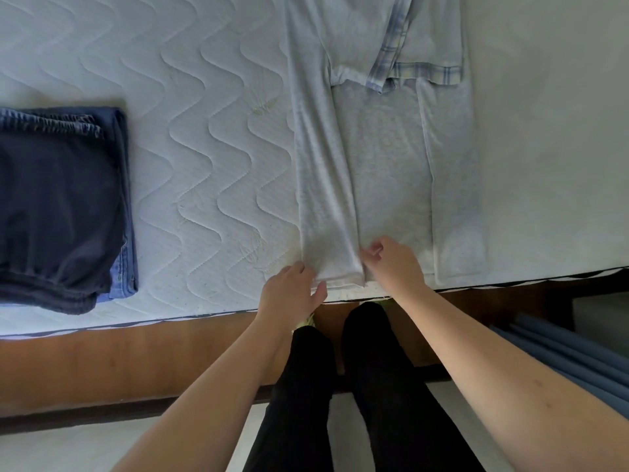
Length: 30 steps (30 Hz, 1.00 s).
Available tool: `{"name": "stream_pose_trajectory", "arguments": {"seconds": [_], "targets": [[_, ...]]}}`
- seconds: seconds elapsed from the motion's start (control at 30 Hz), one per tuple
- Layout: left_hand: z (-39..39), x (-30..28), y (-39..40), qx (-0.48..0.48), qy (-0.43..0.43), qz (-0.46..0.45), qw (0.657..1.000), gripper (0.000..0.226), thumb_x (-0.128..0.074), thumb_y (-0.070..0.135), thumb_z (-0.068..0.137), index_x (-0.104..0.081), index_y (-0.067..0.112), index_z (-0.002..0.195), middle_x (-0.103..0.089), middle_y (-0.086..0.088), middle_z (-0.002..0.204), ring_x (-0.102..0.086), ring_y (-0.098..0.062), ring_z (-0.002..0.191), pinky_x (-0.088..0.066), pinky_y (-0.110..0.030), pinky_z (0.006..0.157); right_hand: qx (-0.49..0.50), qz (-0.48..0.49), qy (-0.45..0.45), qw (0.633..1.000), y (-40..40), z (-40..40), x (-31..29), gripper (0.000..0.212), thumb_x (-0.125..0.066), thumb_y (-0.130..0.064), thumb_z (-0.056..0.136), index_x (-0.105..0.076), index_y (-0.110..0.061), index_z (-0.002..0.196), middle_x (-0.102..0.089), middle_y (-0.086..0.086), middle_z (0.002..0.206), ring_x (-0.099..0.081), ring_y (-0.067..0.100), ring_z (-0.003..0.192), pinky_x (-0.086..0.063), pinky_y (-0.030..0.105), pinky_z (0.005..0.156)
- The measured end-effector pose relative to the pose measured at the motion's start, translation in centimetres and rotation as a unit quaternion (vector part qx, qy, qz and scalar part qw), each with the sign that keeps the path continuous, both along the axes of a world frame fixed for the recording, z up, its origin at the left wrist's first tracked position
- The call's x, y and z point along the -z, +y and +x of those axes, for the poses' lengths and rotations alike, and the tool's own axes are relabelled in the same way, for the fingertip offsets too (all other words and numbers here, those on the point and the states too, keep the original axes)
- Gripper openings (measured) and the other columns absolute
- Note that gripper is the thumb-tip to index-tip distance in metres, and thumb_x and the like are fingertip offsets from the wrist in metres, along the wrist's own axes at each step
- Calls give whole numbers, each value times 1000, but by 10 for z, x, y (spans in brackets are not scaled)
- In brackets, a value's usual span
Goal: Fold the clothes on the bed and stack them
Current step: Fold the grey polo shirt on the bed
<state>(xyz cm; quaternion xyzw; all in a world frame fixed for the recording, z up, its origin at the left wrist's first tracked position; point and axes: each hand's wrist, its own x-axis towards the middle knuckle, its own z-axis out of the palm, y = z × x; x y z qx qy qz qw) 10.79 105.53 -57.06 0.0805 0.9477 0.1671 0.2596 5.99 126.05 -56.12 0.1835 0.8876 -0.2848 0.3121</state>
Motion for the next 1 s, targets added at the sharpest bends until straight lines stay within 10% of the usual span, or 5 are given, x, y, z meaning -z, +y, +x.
{"name": "stream_pose_trajectory", "arguments": {"seconds": [0.17, 0.33, 0.43, 0.77, 1.0], "targets": [[-58, -2, -2, 17, 79, 13, 997, 23, -47, 25, 98, -64, 12, 106, -59, -5, 96, -59, -25, 84, -49, -36, 68, 100, -60, 66, 991, -4, -51, 5, 20, -59, -39, 92, -61, -23, 103, -57, -17, 82, -52, 1, 73, -36, 6, 58], [-136, 6, 5, -3, 133, 11, 991, 29, -54, 24, 96, -60, 14, 122, -59, -6, 117, -57, -26, 103, -44, -38, 88, 245, -183, 102, 947, -14, -132, 18, 26, -64, -29, 91, -62, -12, 112, -69, 9, 104, -66, 23, 96, -51, 39, 85], [-186, 11, 14, -14, 157, -2, 988, 40, -56, 26, 94, -54, 16, 133, -52, -5, 134, -49, -25, 123, -36, -39, 103, 276, -262, 91, 920, -10, -185, 21, 33, -60, -26, 94, -61, -4, 118, -66, 7, 92, -63, 18, 82, -50, 34, 74], [-282, 15, 15, -17, 152, -65, 986, 59, -45, 44, 100, -31, 18, 152, -26, -6, 159, -16, -21, 149, -15, -42, 119, 462, -391, -7, 796, -16, -296, -1, 15, -68, -12, 89, -59, -8, 77, -62, 5, 71, -60, 10, 54, -54, 20, 56], [-294, 17, 18, 47, 119, -111, 986, 70, -39, 57, 97, -20, 22, 155, -8, -2, 164, -1, -19, 151, 2, -42, 120, 425, -301, -3, 854, 0, -304, -5, 37, -76, -43, 80, -69, -7, 86, -66, 5, 77, -65, 14, 65, -59, 31, 79]]}}
